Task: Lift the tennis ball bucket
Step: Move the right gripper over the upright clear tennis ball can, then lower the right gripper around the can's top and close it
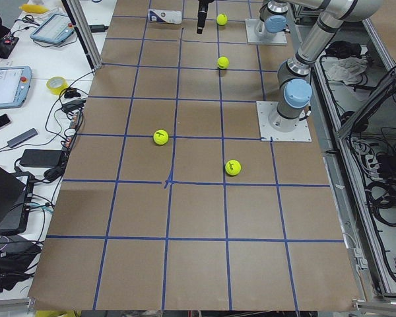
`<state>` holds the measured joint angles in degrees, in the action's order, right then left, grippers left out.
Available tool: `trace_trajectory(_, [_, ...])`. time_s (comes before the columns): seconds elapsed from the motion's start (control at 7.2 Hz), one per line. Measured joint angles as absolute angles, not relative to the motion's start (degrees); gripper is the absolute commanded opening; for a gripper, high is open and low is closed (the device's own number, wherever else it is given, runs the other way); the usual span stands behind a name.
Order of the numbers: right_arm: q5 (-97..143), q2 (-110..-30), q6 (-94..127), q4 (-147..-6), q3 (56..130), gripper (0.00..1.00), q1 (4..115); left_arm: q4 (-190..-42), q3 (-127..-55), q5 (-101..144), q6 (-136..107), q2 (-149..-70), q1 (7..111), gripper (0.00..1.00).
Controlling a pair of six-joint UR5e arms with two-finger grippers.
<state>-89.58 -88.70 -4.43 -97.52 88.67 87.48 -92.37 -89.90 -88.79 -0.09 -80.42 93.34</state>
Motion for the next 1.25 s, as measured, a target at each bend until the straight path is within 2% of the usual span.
trace_trajectory(0.42, [-89.95, -80.88, -4.66, -102.37, 85.83, 1.0, 81.52, -92.37, -89.83, -88.69, -0.09, -80.5, 93.34, 1.0])
trace_trajectory(0.97, [-91.38, -61.01, -5.33, -107.68, 72.46, 1.0, 78.14, -92.37, -89.91, -88.61, -0.09, -80.51, 93.34, 1.0])
trace_trajectory(1.25, [-91.39, -54.61, -7.26, -112.06, 71.04, 1.0, 75.84, -92.37, -89.91, -88.65, -0.09, -80.51, 93.34, 1.0])
